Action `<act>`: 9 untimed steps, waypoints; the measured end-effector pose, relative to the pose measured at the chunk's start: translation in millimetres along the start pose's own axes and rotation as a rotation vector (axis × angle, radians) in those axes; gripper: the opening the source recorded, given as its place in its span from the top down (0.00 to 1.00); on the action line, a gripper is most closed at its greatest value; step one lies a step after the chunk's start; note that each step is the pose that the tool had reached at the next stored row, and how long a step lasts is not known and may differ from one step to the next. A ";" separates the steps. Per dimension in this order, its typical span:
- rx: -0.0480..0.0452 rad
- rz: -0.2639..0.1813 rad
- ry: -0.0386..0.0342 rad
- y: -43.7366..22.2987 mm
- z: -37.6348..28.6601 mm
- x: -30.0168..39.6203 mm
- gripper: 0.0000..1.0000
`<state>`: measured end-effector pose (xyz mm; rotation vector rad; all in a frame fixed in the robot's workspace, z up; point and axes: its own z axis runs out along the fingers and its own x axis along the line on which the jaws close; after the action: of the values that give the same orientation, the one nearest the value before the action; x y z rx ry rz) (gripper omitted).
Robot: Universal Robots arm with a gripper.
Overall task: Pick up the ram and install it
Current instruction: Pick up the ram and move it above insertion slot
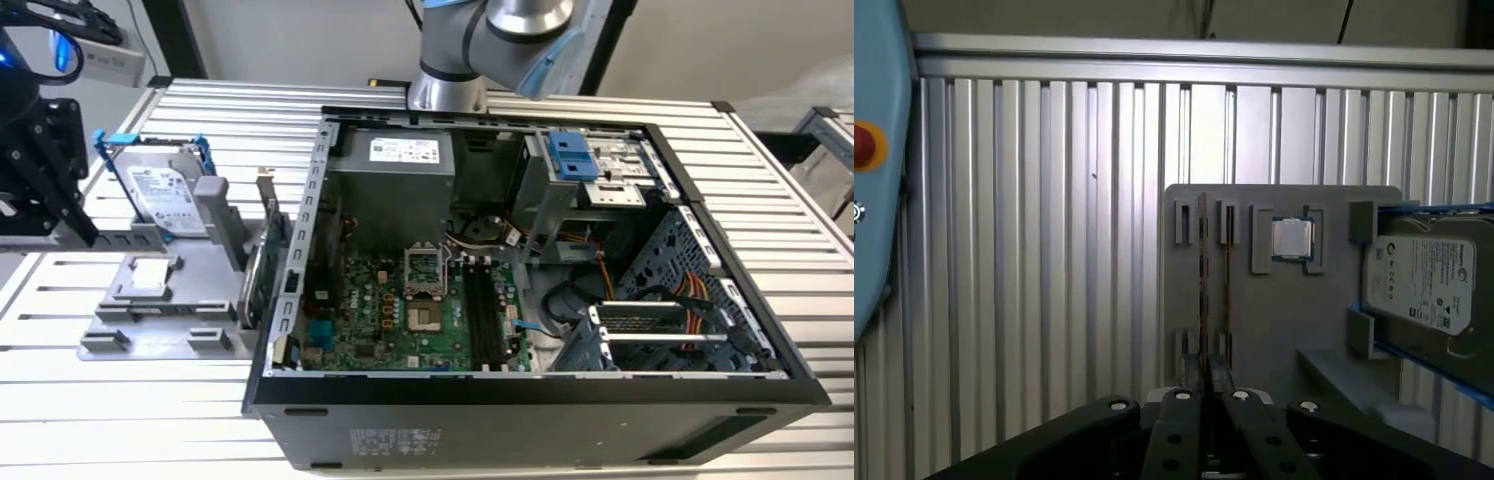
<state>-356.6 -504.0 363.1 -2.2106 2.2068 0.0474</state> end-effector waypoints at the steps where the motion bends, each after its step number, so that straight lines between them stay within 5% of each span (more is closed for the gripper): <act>1: 0.0000 0.000 0.0000 0.0 -1.2 0.0 1.00; 9: 0.0000 0.000 0.0000 0.1 -9.0 -0.3 1.00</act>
<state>-356.6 -504.0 372.2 -2.2106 2.2068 0.0474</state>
